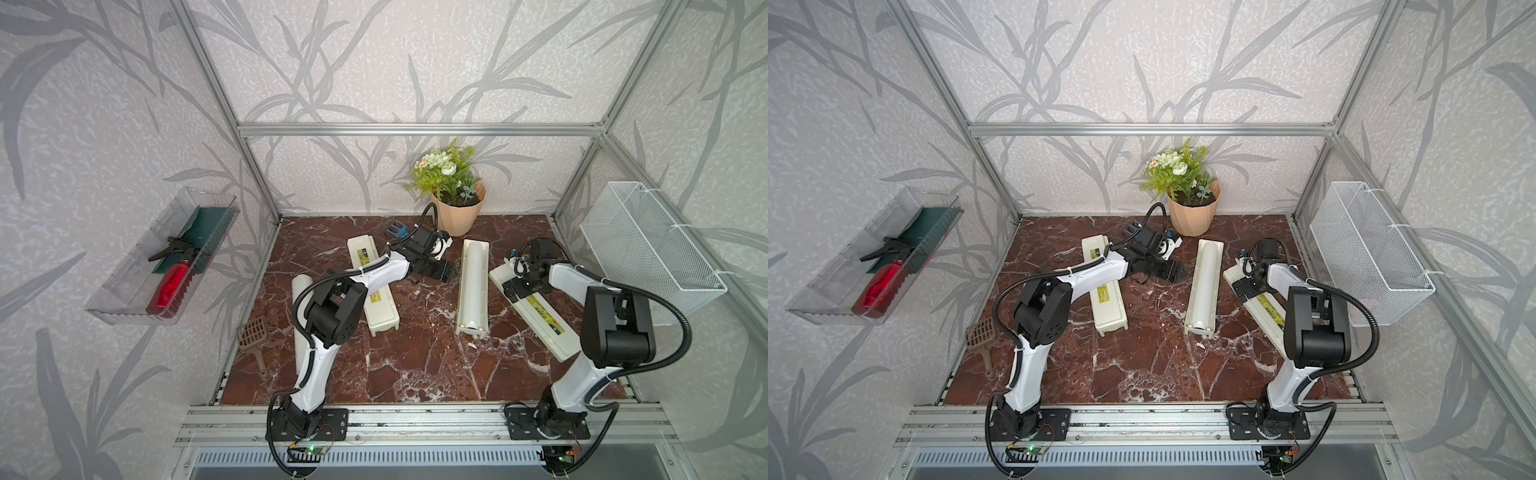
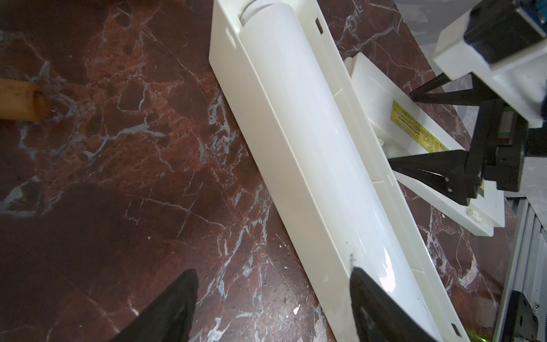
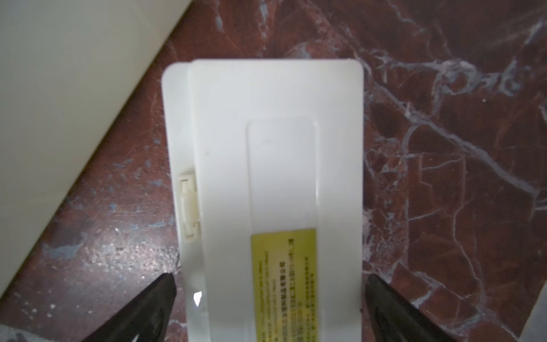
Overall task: Put plastic wrap rolls into dispensers
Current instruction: Pick up the lid from the center of the board.
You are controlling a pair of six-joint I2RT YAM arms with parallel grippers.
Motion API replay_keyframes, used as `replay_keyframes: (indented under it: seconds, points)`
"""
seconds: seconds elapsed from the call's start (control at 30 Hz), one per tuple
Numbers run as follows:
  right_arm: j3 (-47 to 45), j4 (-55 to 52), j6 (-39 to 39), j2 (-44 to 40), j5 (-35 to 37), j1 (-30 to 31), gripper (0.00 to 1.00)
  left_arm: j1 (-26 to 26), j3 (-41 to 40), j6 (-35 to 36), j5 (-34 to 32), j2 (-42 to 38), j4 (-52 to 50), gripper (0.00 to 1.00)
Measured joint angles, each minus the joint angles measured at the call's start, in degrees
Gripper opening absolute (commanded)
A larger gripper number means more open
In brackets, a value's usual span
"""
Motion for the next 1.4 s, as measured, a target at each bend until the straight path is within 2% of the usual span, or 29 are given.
replay_keyframes:
  seconds: [0.13, 0.23, 0.27, 0.3, 0.33, 0.6, 0.83, 1.1, 1.4]
  points:
    - [0.81, -0.85, 0.07, 2.91, -1.27, -0.90, 0.99, 0.31, 0.00, 0.63, 0.02, -0.04, -0.39, 0.81]
    - [1.60, -1.27, -0.31, 3.87, -2.97, -1.11, 0.82, 0.48, 0.00, 0.92, 0.02, -0.20, -1.03, 0.82]
    - [1.81, -1.31, -0.31, 4.09, -3.21, -1.11, 0.80, 0.59, 0.00, 1.01, 0.02, -0.26, -1.14, 0.82]
    - [2.21, -1.42, -0.33, 4.37, -3.32, -1.11, 0.83, 0.61, 0.00, 1.09, 0.02, -0.28, -1.25, 0.82]
    - [2.75, -1.75, -0.42, 4.81, -3.45, -1.11, 1.00, 0.66, 0.00, 1.20, 0.02, -0.28, -1.29, 0.82]
    - [9.14, -7.13, -0.07, 9.27, -3.82, -1.11, 1.00, 0.90, 0.00, 1.20, 0.04, -0.28, -1.46, 0.82]
    - [9.49, -8.28, 1.66, 9.18, -5.35, -1.11, 0.91, 0.90, 0.00, 1.09, 0.24, -0.28, -1.44, 0.81]
    - [10.36, -13.99, 8.98, 7.26, -7.85, -1.11, 0.87, 0.90, -0.46, 0.68, 0.22, -0.28, -0.98, 0.80]
    - [12.50, -18.71, 23.98, -2.54, -12.59, -1.07, 0.84, 0.90, -6.82, 0.70, -0.26, -0.33, -0.28, 0.79]
